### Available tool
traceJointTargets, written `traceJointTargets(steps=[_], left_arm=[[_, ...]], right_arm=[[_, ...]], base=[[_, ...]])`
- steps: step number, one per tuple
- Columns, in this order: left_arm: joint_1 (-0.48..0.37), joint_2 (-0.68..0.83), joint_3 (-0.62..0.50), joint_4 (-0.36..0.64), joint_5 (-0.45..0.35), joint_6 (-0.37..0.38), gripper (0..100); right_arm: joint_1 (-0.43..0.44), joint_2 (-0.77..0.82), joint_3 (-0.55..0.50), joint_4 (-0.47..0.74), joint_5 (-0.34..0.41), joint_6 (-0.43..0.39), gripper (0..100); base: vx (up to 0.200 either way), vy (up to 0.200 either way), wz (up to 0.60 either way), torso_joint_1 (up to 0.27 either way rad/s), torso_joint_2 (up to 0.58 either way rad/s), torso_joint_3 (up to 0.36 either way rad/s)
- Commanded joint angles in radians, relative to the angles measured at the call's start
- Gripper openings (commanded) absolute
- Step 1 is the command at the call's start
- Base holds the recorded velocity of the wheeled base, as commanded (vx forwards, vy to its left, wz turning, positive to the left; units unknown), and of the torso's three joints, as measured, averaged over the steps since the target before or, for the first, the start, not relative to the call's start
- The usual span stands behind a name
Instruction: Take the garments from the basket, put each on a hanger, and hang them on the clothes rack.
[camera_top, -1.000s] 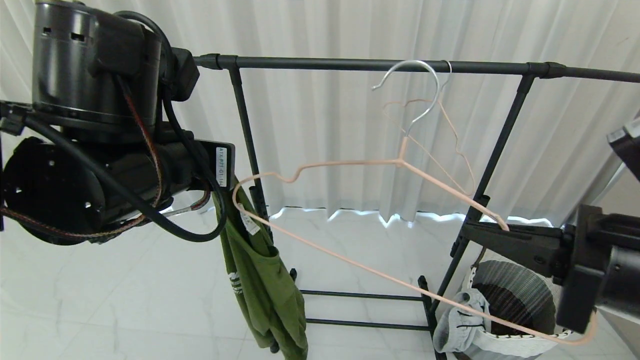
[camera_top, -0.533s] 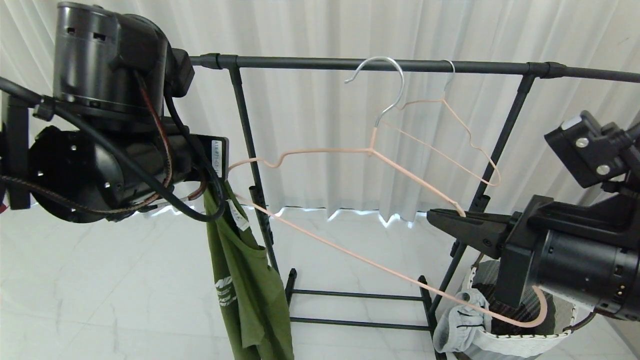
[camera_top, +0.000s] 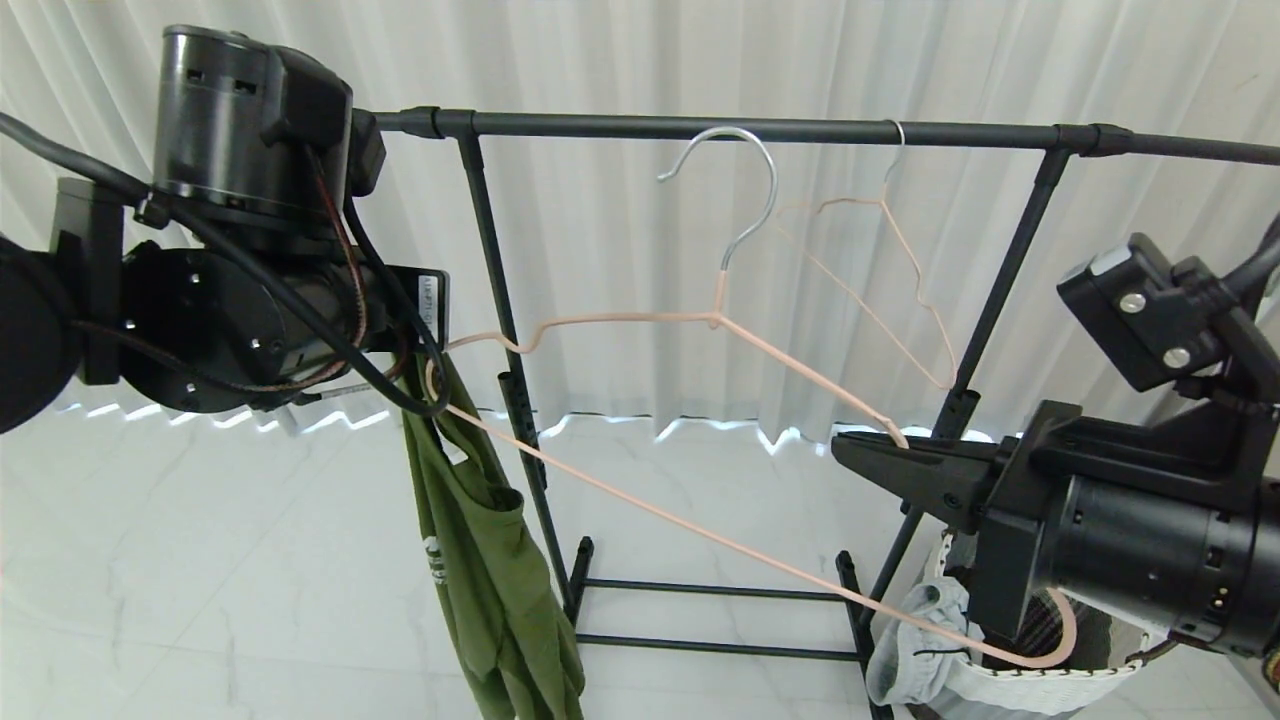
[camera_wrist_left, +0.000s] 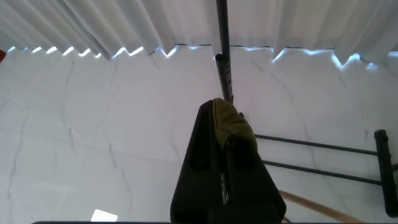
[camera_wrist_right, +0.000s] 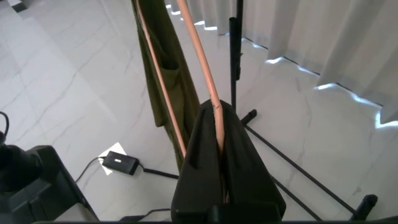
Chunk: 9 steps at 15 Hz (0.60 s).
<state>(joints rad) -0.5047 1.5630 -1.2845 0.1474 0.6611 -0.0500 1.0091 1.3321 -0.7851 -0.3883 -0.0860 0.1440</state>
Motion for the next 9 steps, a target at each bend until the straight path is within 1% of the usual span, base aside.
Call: traceJointTargets(steps=[1, 2, 5, 7, 9], left_arm=[[0.0, -0.001, 0.002, 0.0, 0.0, -0.001, 0], [0.002, -0.001, 0.004, 0.0, 0.0, -0.001, 0], [0.025, 0.002, 0.002, -0.002, 0.0, -0.001, 0], [0.025, -0.001, 0.004, 0.0, 0.0, -0.001, 0], [0.015, -0.006, 0.008, 0.0, 0.0, -0.001, 0]], right_arm=[[0.0, 0.018, -0.013, -0.003, -0.001, 0.0, 0], [0.0, 0.029, -0.031, -0.003, 0.0, 0.0, 0], [0.002, 0.029, -0.036, 0.0, 0.005, 0.0, 0], [0.002, 0.033, -0.036, -0.001, 0.003, 0.0, 0], [0.002, 0.07, -0.057, -0.018, -0.001, 0.0, 0]], base=[[0.0, 0.0, 0.0, 0.0, 0.0, 0.0], [0.0, 0.0, 0.0, 0.0, 0.0, 0.0], [0.0, 0.0, 0.0, 0.0, 0.0, 0.0], [0.0, 0.0, 0.0, 0.0, 0.0, 0.0], [0.0, 0.0, 0.0, 0.0, 0.0, 0.0]])
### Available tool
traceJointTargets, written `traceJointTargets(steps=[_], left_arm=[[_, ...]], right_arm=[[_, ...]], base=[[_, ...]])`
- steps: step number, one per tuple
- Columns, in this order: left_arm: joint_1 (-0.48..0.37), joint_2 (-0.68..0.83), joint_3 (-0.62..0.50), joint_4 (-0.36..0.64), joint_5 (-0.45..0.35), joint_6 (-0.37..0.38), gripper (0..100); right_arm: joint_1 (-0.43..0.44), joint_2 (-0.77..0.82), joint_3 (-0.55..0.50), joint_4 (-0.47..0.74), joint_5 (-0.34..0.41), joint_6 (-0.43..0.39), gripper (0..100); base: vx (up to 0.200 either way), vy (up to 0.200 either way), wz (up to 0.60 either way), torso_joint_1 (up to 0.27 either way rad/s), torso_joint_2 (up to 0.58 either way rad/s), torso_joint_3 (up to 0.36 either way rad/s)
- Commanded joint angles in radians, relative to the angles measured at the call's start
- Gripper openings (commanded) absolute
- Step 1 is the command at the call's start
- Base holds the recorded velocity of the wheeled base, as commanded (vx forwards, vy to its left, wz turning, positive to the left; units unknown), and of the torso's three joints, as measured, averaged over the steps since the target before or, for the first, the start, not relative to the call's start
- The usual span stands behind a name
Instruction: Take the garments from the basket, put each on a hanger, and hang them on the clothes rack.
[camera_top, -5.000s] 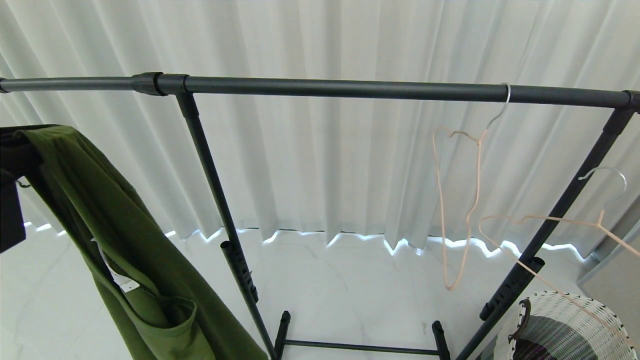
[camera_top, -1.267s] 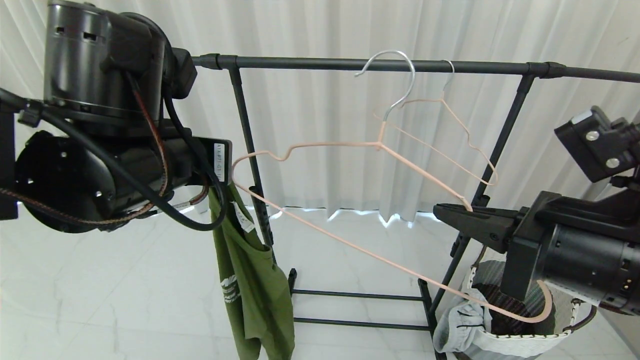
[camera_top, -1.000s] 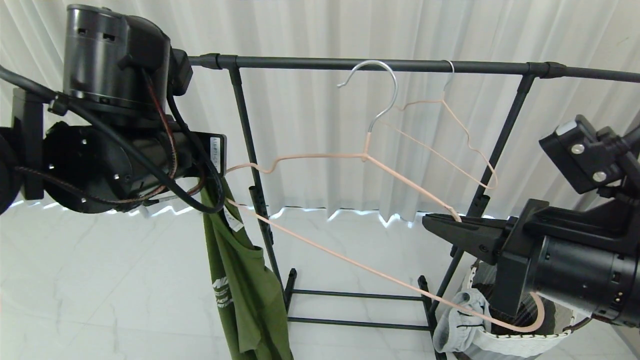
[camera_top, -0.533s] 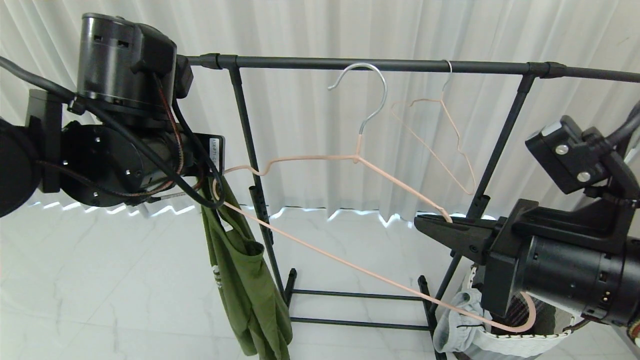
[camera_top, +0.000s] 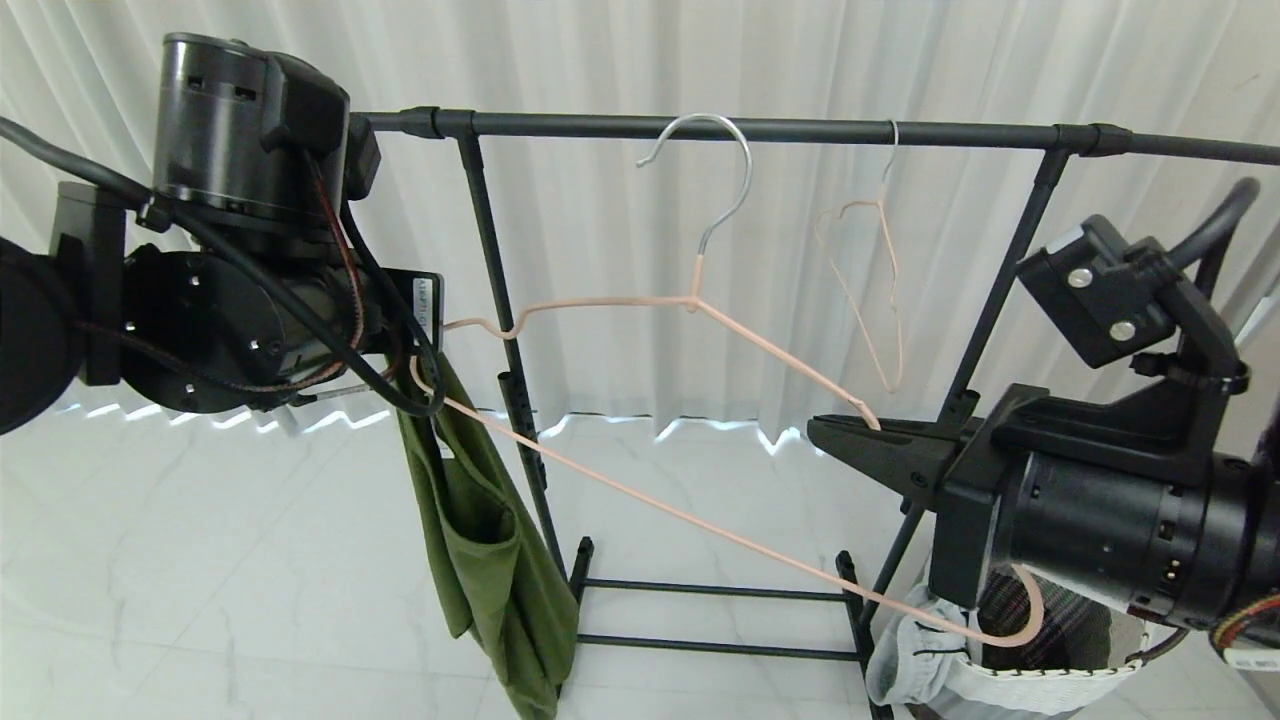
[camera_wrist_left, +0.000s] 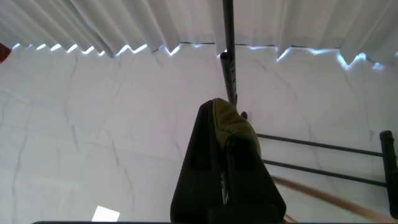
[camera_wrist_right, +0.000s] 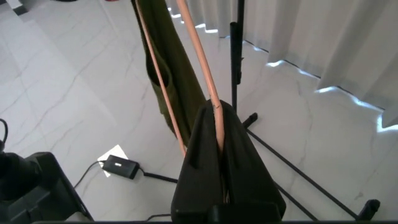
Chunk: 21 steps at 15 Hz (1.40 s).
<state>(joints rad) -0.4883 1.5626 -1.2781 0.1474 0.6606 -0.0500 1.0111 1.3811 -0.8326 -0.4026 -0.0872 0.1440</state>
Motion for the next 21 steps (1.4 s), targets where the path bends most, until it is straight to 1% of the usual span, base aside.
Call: traceJointTargets(steps=[1, 3, 7, 8, 9, 13, 15, 17, 21], left_arm=[[-0.003, -0.004, 0.002, 0.0, 0.001, -0.001, 0], [-0.019, -0.009, 0.002, 0.0, 0.001, -0.001, 0], [-0.021, -0.01, 0.005, 0.0, 0.001, -0.001, 0], [-0.021, -0.01, 0.005, -0.002, 0.001, -0.002, 0], [-0.021, -0.01, 0.003, -0.002, 0.001, -0.005, 0], [-0.023, -0.012, 0.002, -0.002, 0.001, -0.007, 0], [-0.024, -0.012, 0.002, -0.002, 0.001, -0.008, 0], [-0.036, -0.015, 0.002, -0.002, 0.001, -0.013, 0], [-0.09, -0.016, -0.003, -0.002, 0.001, -0.051, 0]], right_arm=[[0.0, 0.026, -0.013, -0.005, 0.0, 0.0, 0], [0.0, 0.041, -0.02, -0.012, -0.002, 0.0, 0], [-0.002, 0.07, -0.034, -0.052, -0.011, 0.0, 0], [-0.005, 0.095, -0.043, -0.067, -0.051, 0.002, 0], [-0.005, 0.113, -0.054, -0.079, -0.075, 0.002, 0], [-0.005, 0.188, -0.102, -0.151, -0.121, 0.011, 0], [-0.006, 0.214, -0.126, -0.154, -0.154, 0.017, 0], [-0.002, 0.233, -0.143, -0.156, -0.161, 0.019, 0], [0.032, 0.26, -0.165, -0.177, -0.166, 0.019, 0]], base=[[0.0, 0.0, 0.0, 0.0, 0.0, 0.0], [0.0, 0.0, 0.0, 0.0, 0.0, 0.0], [0.0, 0.0, 0.0, 0.0, 0.0, 0.0], [0.0, 0.0, 0.0, 0.0, 0.0, 0.0], [0.0, 0.0, 0.0, 0.0, 0.0, 0.0], [0.0, 0.0, 0.0, 0.0, 0.0, 0.0], [0.0, 0.0, 0.0, 0.0, 0.0, 0.0], [0.0, 0.0, 0.0, 0.0, 0.0, 0.0], [0.0, 0.0, 0.0, 0.0, 0.0, 0.0]])
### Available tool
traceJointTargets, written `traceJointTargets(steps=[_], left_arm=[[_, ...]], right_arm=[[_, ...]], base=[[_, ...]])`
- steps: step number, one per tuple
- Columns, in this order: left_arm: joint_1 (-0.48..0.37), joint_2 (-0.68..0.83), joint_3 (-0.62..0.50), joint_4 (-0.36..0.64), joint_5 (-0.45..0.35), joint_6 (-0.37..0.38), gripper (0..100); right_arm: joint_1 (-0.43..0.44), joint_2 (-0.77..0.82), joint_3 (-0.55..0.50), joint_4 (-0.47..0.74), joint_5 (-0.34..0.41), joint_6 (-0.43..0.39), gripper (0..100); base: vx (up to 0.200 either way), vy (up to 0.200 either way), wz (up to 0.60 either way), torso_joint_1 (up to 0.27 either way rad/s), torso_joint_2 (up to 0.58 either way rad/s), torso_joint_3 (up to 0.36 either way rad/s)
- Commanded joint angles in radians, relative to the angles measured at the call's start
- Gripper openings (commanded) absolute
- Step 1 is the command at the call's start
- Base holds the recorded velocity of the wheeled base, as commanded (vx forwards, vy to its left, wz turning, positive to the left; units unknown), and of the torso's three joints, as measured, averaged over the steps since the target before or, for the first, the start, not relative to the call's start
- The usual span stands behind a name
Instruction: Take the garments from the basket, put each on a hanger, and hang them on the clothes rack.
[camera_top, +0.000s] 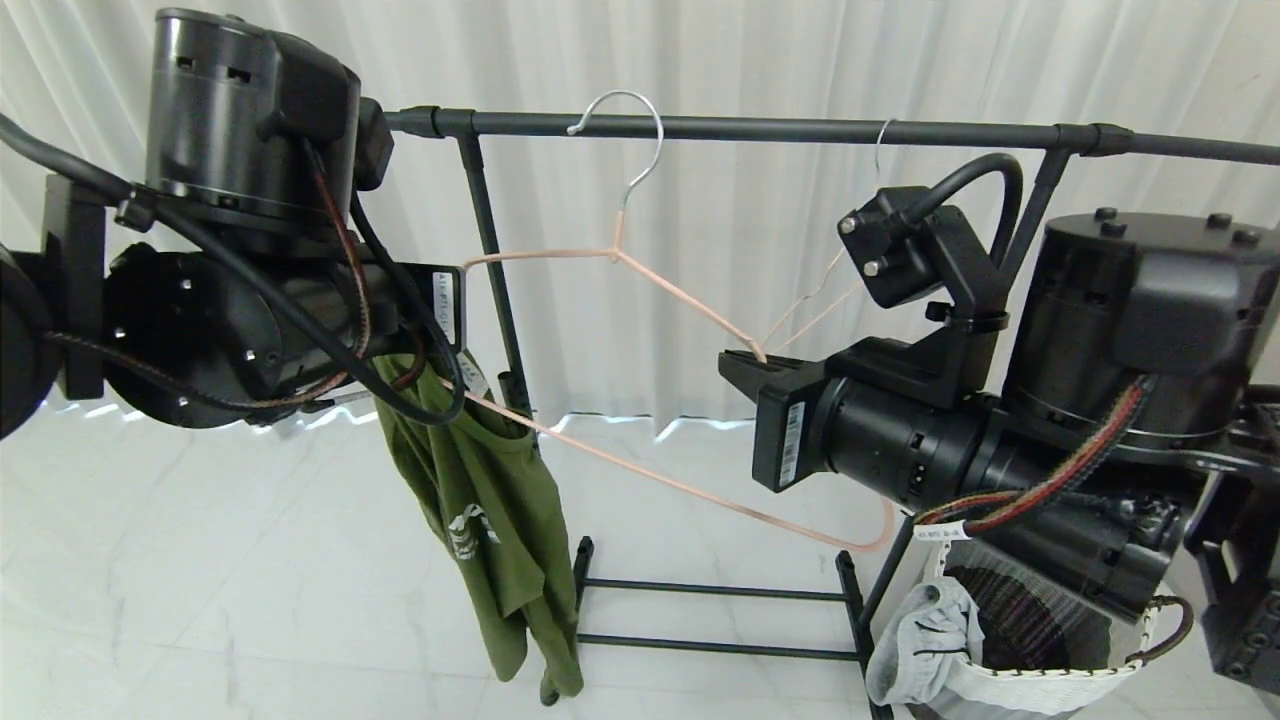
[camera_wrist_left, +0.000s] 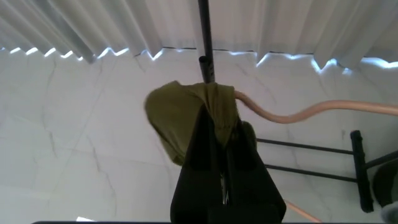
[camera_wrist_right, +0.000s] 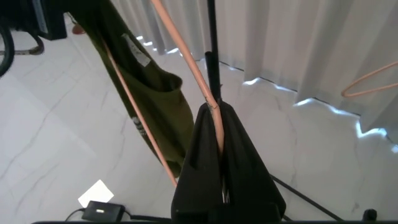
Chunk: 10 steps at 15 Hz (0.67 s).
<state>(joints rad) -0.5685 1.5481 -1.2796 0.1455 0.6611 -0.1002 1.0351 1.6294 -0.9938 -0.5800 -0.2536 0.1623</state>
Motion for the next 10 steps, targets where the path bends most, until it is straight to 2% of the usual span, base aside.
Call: traceJointTargets(steps=[1, 10], left_arm=[[-0.031, -0.003, -0.004, 0.0, 0.0, -0.001, 0], [-0.156, -0.013, -0.06, -0.001, -0.003, -0.026, 0]], right_arm=[[0.029, 0.02, 0.003, -0.015, 0.001, 0.0, 0], [0.066, 0.089, -0.003, -0.078, -0.001, -0.03, 0]], base=[[0.0, 0.0, 0.0, 0.0, 0.0, 0.0], [0.0, 0.0, 0.0, 0.0, 0.0, 0.0]])
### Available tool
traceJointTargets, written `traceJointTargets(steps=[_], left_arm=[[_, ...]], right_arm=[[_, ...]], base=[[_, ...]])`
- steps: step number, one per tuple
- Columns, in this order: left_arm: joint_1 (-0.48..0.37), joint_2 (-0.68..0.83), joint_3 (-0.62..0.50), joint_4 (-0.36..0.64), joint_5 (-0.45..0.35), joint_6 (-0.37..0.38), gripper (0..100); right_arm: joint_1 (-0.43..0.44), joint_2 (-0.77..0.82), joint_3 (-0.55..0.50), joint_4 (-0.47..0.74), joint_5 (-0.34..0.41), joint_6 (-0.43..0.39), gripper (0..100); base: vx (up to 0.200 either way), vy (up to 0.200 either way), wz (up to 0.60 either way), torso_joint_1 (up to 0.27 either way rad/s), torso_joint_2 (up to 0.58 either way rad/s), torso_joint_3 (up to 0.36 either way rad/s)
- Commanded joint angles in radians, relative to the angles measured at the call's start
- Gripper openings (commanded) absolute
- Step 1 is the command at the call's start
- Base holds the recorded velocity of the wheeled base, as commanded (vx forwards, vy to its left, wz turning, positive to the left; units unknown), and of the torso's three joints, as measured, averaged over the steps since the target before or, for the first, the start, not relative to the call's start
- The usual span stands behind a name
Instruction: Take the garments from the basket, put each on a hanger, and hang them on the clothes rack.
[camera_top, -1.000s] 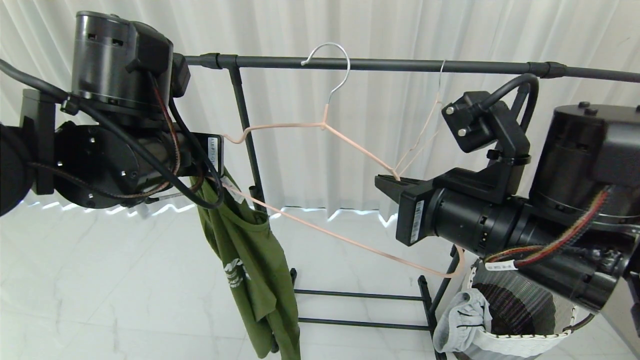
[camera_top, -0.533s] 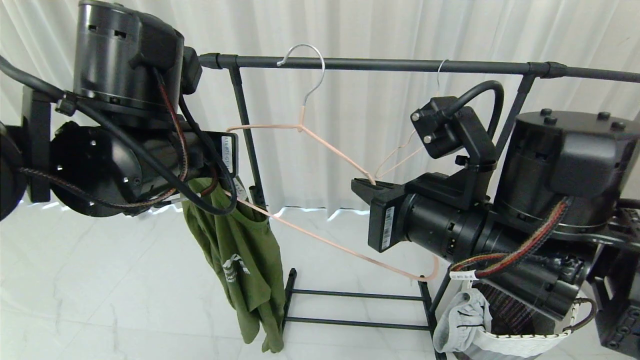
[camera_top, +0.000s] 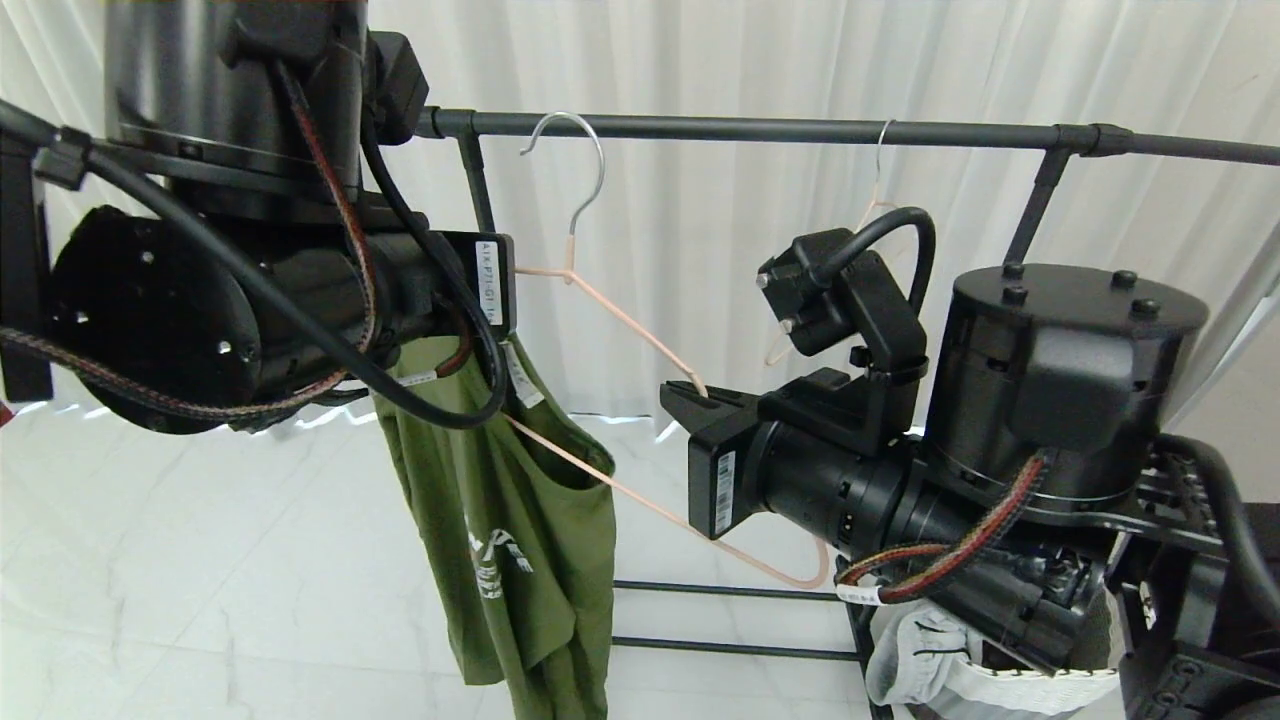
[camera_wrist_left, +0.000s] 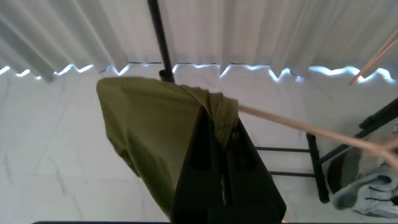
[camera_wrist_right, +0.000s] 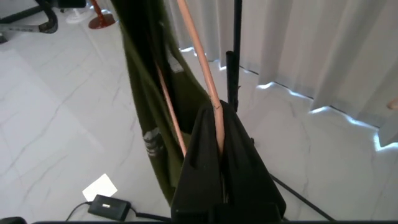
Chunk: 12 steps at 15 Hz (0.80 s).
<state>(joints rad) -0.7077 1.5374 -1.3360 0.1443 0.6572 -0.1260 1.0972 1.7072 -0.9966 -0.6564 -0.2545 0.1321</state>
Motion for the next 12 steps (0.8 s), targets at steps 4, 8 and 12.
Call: traceJointTargets(steps=[4, 8, 12], left_arm=[[-0.11, -0.003, -0.011, 0.0, 0.001, -0.029, 0], [-0.131, -0.01, -0.005, 0.0, 0.001, -0.029, 0], [-0.133, -0.045, 0.023, 0.0, -0.002, -0.026, 0]], right_arm=[[0.009, 0.023, -0.013, -0.014, 0.001, -0.003, 0], [0.003, 0.02, -0.013, -0.016, 0.001, -0.003, 0], [-0.06, -0.023, -0.007, -0.023, 0.003, -0.062, 0]], base=[[0.0, 0.0, 0.0, 0.0, 0.0, 0.0], [0.0, 0.0, 0.0, 0.0, 0.0, 0.0], [0.0, 0.0, 0.0, 0.0, 0.0, 0.0]])
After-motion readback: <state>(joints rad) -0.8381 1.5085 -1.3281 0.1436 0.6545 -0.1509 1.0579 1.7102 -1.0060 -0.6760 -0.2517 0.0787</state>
